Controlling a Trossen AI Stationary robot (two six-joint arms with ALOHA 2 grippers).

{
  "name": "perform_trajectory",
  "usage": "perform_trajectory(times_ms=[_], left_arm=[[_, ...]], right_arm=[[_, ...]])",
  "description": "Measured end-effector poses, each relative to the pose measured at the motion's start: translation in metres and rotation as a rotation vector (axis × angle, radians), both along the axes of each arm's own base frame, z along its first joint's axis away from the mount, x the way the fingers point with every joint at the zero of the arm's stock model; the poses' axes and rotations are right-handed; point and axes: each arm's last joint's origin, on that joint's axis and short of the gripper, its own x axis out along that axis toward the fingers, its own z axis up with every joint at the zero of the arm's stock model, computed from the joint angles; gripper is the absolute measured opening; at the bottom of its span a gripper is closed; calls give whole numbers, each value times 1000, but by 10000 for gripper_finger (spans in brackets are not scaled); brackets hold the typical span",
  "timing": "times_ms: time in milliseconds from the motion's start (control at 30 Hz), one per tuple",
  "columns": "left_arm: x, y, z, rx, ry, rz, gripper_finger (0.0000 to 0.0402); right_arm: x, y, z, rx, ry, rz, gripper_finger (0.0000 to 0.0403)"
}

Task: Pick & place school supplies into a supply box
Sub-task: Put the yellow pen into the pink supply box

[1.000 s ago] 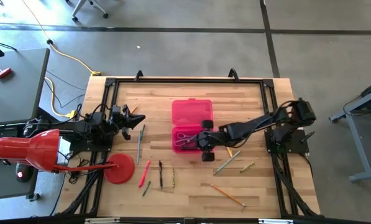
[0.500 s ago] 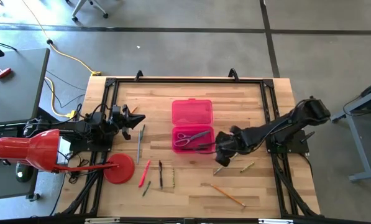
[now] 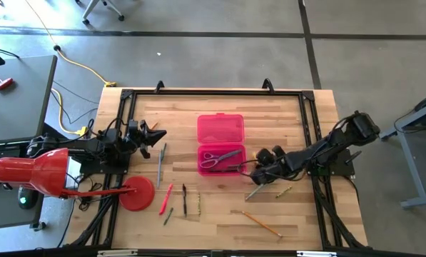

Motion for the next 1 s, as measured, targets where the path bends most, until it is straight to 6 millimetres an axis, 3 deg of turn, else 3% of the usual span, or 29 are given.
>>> perform_trajectory(times_ms=[200, 333, 533, 633, 767, 1000], left_arm=[[0, 0, 0, 0, 0, 0, 33], [0, 0, 0, 0, -1, 1, 33], [0, 0, 0, 4, 1, 3, 33], [0, 0, 0, 5, 1, 4, 33], [0, 0, 0, 5, 1, 4, 33], [0, 0, 0, 7, 2, 3, 33]], right_arm=[[-18, -8, -20, -53, -100, -42, 112], [-26, -11, -27, -105, -105, 8, 88], [-24, -11, -27, -150, -84, 102, 20], [-17, -9, -22, -152, -90, 131, 14], [1, -3, -5, -221, -13, 251, 26], [41, -8, 68, -425, 207, 314, 10]])
